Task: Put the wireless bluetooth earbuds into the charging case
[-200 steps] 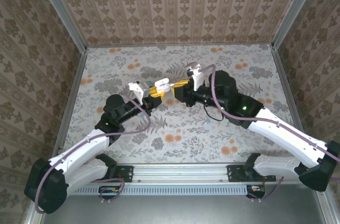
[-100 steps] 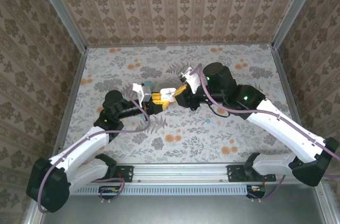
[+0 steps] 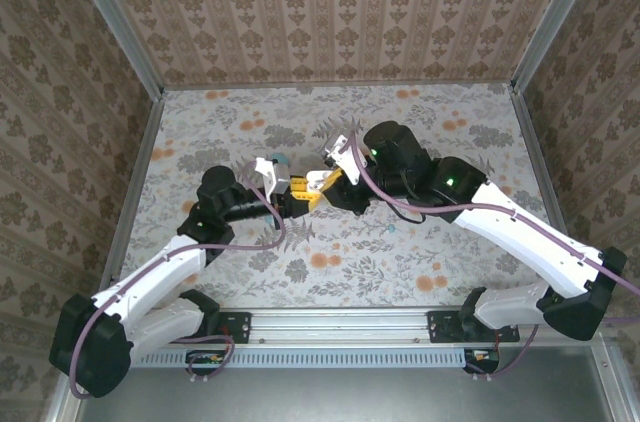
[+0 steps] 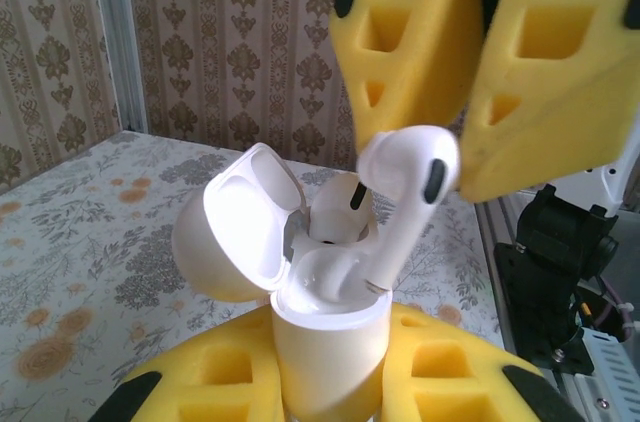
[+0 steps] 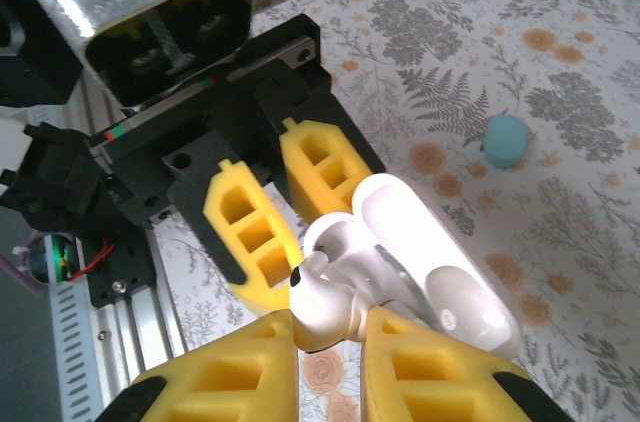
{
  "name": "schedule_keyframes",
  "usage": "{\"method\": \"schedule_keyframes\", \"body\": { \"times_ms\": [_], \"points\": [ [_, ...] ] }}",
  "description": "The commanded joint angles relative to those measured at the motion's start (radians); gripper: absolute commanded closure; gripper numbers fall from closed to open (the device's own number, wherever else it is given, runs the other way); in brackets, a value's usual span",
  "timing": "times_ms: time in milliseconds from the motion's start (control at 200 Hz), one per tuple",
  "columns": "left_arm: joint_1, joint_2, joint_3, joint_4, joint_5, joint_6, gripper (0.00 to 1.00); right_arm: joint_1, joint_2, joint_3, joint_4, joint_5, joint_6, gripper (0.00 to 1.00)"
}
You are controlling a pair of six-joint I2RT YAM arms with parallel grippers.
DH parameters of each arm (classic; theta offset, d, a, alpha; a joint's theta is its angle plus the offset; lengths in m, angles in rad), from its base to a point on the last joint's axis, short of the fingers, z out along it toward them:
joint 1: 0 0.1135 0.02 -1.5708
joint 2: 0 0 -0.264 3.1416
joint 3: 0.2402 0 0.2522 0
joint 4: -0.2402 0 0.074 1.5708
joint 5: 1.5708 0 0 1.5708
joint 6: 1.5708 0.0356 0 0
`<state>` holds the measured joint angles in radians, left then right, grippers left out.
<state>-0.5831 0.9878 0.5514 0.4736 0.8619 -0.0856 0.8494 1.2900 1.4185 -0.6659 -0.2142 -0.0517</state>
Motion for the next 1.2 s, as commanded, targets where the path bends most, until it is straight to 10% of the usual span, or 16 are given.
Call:
{"method": "schedule_keyframes", "body": {
  "times_ms": [0, 1195],
  "points": [
    [-0.007, -0.005, 0.031, 0.005, 0.045, 0.024, 1.0, 0.004, 0.013, 0.039, -0.038, 0.046, -0.031, 0.82],
    [-0.026, -0.018, 0.047, -0.033, 0.071, 0.05, 1.0, 0.005, 0.173, 0.181, -0.23, -0.087, -0.038, 0.83]
  ]
}}
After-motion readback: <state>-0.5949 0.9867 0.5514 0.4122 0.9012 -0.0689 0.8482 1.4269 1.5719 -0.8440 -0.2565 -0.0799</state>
